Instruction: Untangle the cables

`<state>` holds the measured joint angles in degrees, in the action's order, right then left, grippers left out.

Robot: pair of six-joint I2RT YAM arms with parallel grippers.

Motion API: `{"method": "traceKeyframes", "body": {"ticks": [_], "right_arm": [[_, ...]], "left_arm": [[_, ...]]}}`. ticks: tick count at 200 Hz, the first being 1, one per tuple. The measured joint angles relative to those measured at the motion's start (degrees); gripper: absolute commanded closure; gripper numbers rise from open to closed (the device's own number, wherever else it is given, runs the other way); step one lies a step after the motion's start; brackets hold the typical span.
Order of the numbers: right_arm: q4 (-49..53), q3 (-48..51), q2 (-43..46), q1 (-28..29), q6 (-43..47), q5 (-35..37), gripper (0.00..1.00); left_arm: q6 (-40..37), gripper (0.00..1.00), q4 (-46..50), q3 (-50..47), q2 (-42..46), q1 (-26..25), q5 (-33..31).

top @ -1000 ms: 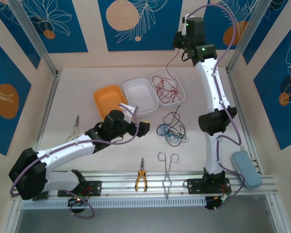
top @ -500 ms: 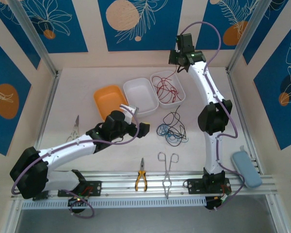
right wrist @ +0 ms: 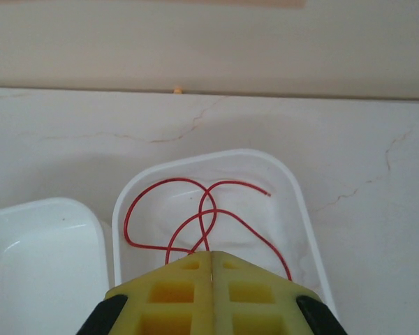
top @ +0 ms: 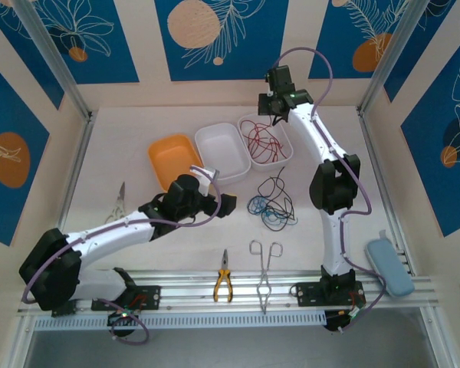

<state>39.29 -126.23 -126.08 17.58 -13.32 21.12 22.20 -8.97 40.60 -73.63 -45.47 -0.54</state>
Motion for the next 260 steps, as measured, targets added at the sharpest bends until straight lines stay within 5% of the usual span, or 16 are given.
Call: {"method": "traceKeyframes", "body": {"ticks": [191,213,260], "right_arm": [[3.7,1.9,-13.8,-1.4,-1.8,-3.8,1.0],[5.1,0.7,-14.9,-1.7,-2.0,-4.1,0.93],[8.6,-2.8,-14.0,-1.7,-2.3,-4.4,0.61]], "left_arm": [[1.9,0.0,0.5,0.1,-1.2,0.9,0.5],[1.9,0.0,0.5,0.1,-1.2,0.9,0.5],[1.8,0.0,1.0,0.3,-1.2,0.9,0.9]]}}
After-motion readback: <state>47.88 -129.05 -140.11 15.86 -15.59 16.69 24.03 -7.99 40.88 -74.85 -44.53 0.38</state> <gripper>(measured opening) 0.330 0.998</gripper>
